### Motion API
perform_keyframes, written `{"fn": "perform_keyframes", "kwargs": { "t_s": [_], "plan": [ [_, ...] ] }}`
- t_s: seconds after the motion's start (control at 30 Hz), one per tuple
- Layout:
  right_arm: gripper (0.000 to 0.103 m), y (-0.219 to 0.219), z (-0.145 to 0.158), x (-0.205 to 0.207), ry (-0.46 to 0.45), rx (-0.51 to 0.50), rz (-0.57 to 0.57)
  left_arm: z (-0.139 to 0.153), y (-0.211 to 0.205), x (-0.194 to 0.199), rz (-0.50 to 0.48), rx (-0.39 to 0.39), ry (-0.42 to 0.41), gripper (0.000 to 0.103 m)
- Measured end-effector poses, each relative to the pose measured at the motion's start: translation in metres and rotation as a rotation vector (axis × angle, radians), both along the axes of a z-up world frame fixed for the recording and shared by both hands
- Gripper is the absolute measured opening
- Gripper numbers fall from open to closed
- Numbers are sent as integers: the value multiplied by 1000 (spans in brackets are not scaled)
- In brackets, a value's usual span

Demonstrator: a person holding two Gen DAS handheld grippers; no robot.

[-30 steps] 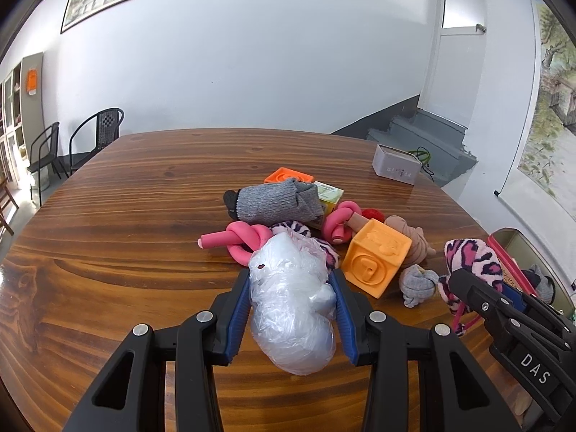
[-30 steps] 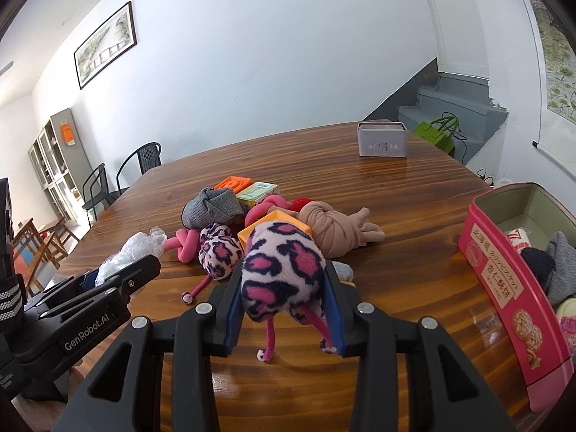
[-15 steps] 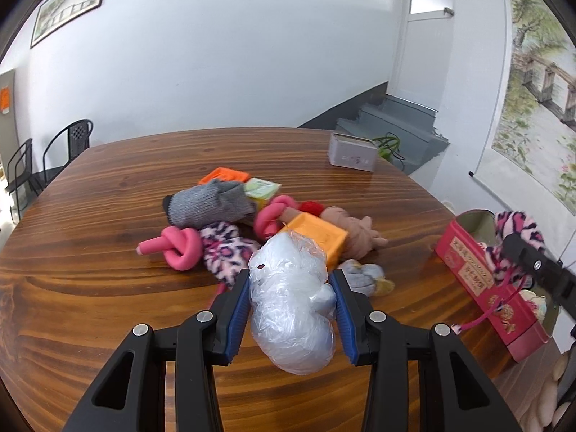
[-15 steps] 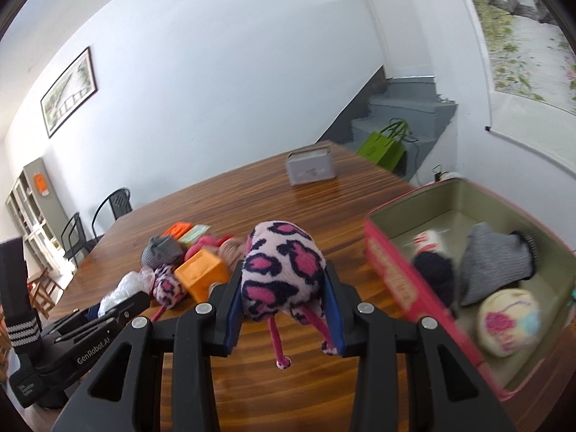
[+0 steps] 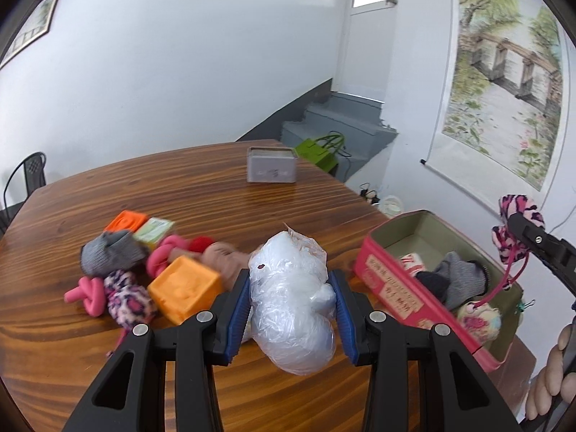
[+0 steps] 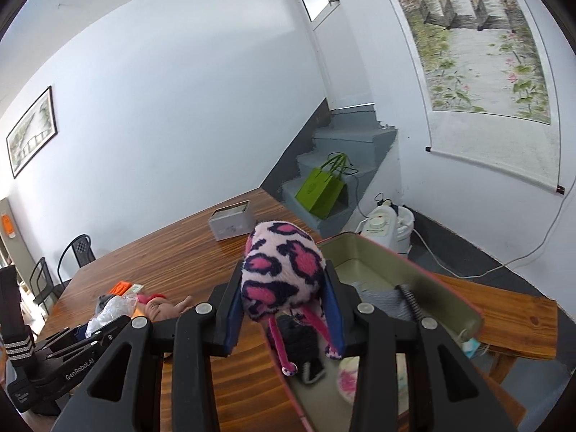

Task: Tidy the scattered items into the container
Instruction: 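Carry the plush and bubble-wrap bundle into the pink tin and release both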

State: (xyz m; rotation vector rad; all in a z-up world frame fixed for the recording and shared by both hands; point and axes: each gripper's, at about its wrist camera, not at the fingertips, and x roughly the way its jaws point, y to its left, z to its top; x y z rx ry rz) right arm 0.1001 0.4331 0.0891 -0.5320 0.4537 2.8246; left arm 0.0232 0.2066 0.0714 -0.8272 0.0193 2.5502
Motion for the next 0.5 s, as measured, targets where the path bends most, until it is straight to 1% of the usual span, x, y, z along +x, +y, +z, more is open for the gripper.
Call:
{"fn": "perform_keyframes", "kwargs": {
  "t_s": [0.33, 0.5],
  "plan": [
    [42, 39, 0, -9, -35, -7, -39, 16, 70, -12, -126, 25, 2, 45],
    [42, 52, 6, -20, -54, -21, -30, 19, 95, -21, -172, 35, 1, 45]
  ]
}}
